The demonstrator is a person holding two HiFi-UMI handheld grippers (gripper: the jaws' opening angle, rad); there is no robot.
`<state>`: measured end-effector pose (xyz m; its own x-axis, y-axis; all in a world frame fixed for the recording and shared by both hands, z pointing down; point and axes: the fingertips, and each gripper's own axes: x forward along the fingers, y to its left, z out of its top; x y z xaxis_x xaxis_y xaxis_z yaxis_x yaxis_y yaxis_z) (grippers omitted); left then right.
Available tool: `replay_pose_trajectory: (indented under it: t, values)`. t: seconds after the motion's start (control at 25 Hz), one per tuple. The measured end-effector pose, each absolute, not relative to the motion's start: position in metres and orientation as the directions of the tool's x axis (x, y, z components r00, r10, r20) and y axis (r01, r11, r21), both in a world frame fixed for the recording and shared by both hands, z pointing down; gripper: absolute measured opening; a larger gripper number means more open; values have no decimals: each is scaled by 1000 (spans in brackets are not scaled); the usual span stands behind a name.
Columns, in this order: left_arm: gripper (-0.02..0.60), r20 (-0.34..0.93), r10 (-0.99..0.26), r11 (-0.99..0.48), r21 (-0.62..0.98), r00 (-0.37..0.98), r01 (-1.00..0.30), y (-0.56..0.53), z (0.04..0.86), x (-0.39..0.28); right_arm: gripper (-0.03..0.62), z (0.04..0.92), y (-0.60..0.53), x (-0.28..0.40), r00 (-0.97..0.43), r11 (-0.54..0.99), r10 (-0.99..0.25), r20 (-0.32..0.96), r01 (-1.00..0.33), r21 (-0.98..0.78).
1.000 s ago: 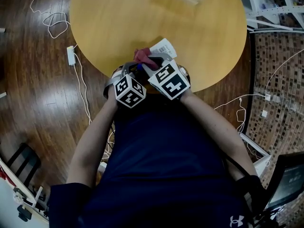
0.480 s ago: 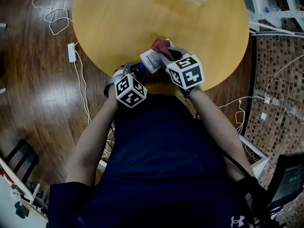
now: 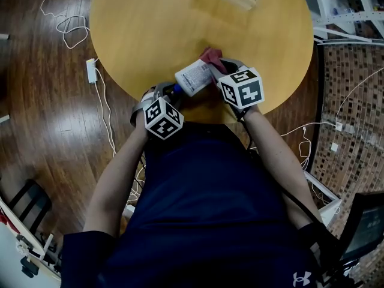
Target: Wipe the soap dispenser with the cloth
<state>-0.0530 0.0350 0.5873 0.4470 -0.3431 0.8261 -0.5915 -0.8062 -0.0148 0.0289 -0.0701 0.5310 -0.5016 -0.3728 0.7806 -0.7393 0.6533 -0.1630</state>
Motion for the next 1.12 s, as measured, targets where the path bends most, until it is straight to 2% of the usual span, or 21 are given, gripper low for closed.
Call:
replay_pose_trajectory:
  t: [0.16, 0.24, 0.36, 0.48, 0.68, 0.88, 1.12]
  values:
    - [152, 834, -339, -802, -14, 436, -597, 32, 589, -45, 74, 526, -75, 33, -434, 616, -386, 814, -778, -122]
    - [152, 835, -343, -802, -23, 430, -597, 30, 589, -43, 74, 516, -66, 0, -479, 695, -352, 804, -709, -118]
    - [152, 835, -351, -806, -39, 424, -590, 27, 587, -39, 74, 519, -39, -54, -536, 836, -232, 812, -537, -115]
    - [152, 831, -364, -804, -53, 420, -593, 27, 587, -35, 74, 535, -24, -71, -536, 854, -144, 832, -492, -170]
    - [150, 834, -371, -790, -53, 408, -611, 23, 586, -32, 74, 542, -42, -55, -547, 815, -155, 822, -542, -207]
    - [147, 844, -356, -793, -45, 401, -607, 22, 588, -40, 74, 540, -79, -16, -485, 709, -251, 838, -681, -182]
    - [149, 849, -363, -793, -65, 383, -605, 25, 594, -47, 75, 545, -103, 12, -463, 635, -337, 820, -754, -164]
